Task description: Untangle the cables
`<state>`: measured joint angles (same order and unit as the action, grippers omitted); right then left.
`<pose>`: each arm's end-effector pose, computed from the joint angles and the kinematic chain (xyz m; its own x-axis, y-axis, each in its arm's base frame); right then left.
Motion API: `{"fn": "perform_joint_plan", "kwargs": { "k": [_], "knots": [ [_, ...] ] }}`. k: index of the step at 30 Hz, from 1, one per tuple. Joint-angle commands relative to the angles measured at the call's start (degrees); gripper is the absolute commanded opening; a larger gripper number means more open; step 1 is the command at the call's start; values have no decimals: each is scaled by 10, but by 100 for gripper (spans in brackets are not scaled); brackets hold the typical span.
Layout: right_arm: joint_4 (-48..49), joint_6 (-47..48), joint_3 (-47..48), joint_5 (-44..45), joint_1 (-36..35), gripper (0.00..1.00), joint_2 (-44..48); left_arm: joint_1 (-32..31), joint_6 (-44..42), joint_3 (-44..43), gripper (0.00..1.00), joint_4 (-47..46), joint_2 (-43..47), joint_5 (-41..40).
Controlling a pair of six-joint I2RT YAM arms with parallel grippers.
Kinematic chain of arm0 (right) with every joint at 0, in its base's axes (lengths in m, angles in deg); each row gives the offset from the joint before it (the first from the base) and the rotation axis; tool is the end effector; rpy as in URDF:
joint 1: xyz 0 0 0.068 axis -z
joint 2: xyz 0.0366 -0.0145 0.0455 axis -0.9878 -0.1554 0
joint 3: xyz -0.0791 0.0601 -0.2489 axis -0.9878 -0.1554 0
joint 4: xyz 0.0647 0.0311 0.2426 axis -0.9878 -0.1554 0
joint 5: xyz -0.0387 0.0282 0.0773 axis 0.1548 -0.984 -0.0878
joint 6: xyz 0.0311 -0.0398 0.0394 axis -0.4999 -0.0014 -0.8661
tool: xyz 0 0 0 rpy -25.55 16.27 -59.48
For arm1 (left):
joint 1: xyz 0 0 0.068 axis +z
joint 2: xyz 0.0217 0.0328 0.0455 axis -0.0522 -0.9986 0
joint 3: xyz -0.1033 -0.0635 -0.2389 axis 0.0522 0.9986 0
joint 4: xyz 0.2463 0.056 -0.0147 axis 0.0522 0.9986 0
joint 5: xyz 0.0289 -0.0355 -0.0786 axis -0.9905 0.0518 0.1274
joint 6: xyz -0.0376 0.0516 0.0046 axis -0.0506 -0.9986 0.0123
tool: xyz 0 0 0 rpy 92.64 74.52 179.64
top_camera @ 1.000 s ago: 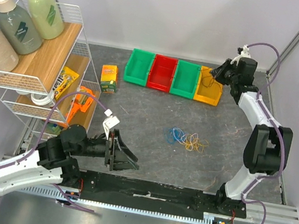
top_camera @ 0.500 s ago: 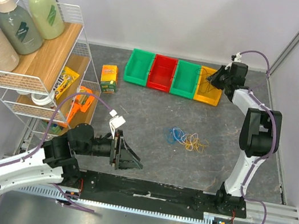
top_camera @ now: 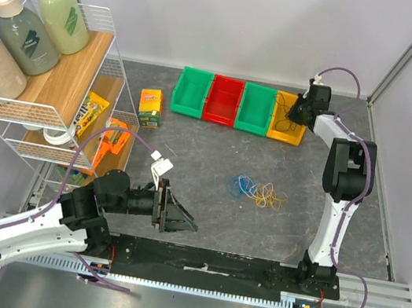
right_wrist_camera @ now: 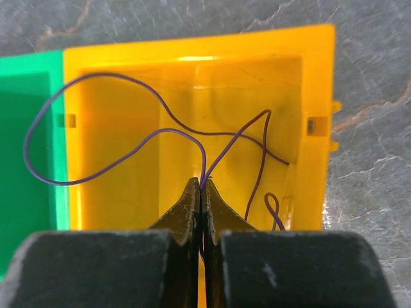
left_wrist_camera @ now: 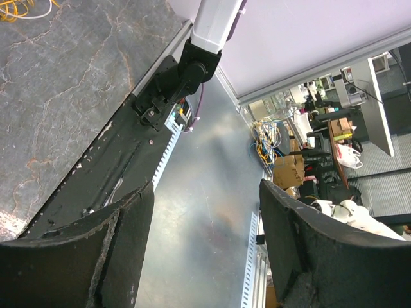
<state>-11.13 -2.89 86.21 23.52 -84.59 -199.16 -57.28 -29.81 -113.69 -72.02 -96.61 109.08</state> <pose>0.4953 0.0359 0.1717 -0.6266 0.4113 -0.6619 0.1566 0.8985 0.4101 0.0599 -0.1388 0.2802 -0.8189 -0.0621 -0.5706 0.5489 0.2059 -0.8102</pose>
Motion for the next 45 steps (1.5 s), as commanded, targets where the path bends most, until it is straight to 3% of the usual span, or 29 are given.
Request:
{"fn": "perform_joint_plan", "kwargs": {
  "k": [1, 8, 14, 23, 32, 36, 40, 45],
  "knots": [
    [-33, 22, 40, 0, -19, 0, -20, -6, 18, 3, 73, -19, -8, -5],
    [-116, 34, 118, 32, -35, 3, -68, -13, 28, 8, 73, -19, -9, -9],
    [-174, 43, 156, 47, -43, 18, -13, -17, 34, 15, 73, -19, -2, -17],
    [-243, 86, 166, 109, -43, 48, 57, -20, 24, -4, 73, -19, -34, -9],
    [-206, 112, 192, 48, -61, 75, 37, -25, 27, -6, 73, -19, -37, -14],
    [-203, 130, 244, 55, -88, 77, -7, -31, 29, -8, 73, -20, -41, -19],
    [-202, 148, 278, 125, -116, 76, -45, -40, 31, -6, 73, -20, -46, -27],
    [-200, 132, 303, 169, -123, 68, -78, -47, 32, -4, 73, -21, -52, -34]
  ]
}}
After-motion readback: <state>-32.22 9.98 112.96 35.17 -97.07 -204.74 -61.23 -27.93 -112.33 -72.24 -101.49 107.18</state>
